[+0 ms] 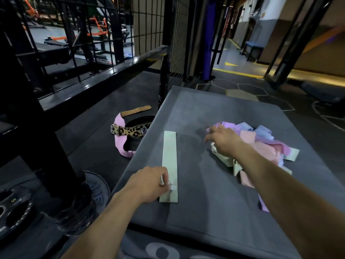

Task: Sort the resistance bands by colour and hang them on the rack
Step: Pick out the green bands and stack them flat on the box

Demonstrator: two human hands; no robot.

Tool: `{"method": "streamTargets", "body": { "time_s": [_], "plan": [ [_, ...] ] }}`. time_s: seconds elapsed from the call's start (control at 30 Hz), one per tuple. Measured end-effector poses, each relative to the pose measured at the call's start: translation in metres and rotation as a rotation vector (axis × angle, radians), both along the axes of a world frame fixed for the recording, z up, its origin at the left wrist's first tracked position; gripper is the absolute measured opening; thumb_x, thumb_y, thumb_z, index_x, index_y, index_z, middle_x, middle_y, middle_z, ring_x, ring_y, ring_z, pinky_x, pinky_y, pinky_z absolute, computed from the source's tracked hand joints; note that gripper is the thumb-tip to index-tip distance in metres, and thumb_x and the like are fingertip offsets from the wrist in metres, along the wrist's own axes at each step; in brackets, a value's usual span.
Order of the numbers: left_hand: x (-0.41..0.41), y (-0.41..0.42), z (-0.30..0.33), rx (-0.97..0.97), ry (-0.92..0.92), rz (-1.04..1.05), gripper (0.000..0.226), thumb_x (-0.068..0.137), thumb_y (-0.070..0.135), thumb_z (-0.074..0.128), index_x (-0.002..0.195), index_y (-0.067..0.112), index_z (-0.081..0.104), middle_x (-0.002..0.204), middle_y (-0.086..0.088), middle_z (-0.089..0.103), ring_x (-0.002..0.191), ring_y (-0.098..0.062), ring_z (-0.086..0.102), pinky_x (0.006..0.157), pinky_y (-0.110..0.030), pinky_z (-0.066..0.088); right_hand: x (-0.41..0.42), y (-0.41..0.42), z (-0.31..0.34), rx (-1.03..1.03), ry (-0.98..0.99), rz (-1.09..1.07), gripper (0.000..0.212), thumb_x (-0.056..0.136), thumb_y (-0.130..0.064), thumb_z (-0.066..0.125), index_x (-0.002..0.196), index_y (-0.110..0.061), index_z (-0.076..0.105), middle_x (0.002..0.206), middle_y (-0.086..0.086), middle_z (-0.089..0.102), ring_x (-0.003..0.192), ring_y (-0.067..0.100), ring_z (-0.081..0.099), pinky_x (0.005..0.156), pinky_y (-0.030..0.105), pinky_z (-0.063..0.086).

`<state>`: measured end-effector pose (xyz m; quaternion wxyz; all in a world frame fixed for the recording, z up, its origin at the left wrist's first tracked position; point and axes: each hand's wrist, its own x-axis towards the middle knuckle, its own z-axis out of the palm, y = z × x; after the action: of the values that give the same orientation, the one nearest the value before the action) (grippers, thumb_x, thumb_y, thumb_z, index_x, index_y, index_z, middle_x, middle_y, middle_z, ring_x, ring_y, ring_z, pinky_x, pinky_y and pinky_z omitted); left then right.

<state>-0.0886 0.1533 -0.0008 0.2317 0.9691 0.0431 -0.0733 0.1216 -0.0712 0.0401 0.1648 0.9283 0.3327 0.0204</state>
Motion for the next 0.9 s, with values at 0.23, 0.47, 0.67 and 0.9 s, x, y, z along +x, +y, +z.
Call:
{"method": "streamTargets", "body": {
  "time_s": [0.23, 0.47, 0.67, 0.9],
  "plan": [
    [0.006, -0.015, 0.002, 0.015, -0.006, -0.012, 0.022, 0.087, 0.061, 0.060, 0.097, 0.041, 0.057, 0.099, 0.012, 0.067, 0.101, -0.015, 0.058, 0.080, -0.033, 0.045, -0.005, -0.023, 0.016, 0.366, -0.005, -0.095, 0.023, 0.085, -0.012, 0.060, 0.077, -0.034, 0.057, 0.101, -0.017, 0.065, 0.092, 0.008, 0.064, 0.061, 0.018, 0.036],
    [0.000, -0.026, 0.019, 0.038, -0.116, 0.022, 0.006, 0.094, 0.046, 0.056, 0.092, 0.041, 0.055, 0.093, 0.009, 0.065, 0.090, -0.015, 0.059, 0.070, -0.031, 0.043, -0.004, -0.069, 0.066, 1.427, 0.067, -0.457, 0.016, 0.093, -0.013, 0.067, 0.083, -0.025, 0.063, 0.093, 0.008, 0.072, 0.091, 0.033, 0.071, 0.084, 0.052, 0.059],
    [-0.008, -0.046, 0.034, -0.006, -0.199, 0.039, 0.007, 0.094, 0.042, 0.057, 0.095, 0.036, 0.060, 0.079, 0.010, 0.068, 0.080, -0.012, 0.064, 0.067, -0.029, 0.049, -0.031, -0.091, 0.113, 1.711, 0.006, -0.306, 0.011, 0.091, -0.018, 0.064, 0.087, -0.028, 0.060, 0.098, 0.014, 0.069, 0.097, 0.034, 0.070, 0.086, 0.055, 0.058],
    [-0.010, -0.075, 0.049, -0.232, -0.427, 0.099, 0.005, 0.093, 0.038, 0.063, 0.095, 0.034, 0.061, 0.074, 0.012, 0.063, 0.074, -0.010, 0.059, 0.067, -0.027, 0.047, -0.080, -0.082, 0.169, 1.843, 0.111, -0.052, 0.012, 0.098, -0.012, 0.063, 0.092, -0.022, 0.058, 0.094, 0.009, 0.072, 0.074, 0.019, 0.073, 0.065, 0.031, 0.055]
  ]
}}
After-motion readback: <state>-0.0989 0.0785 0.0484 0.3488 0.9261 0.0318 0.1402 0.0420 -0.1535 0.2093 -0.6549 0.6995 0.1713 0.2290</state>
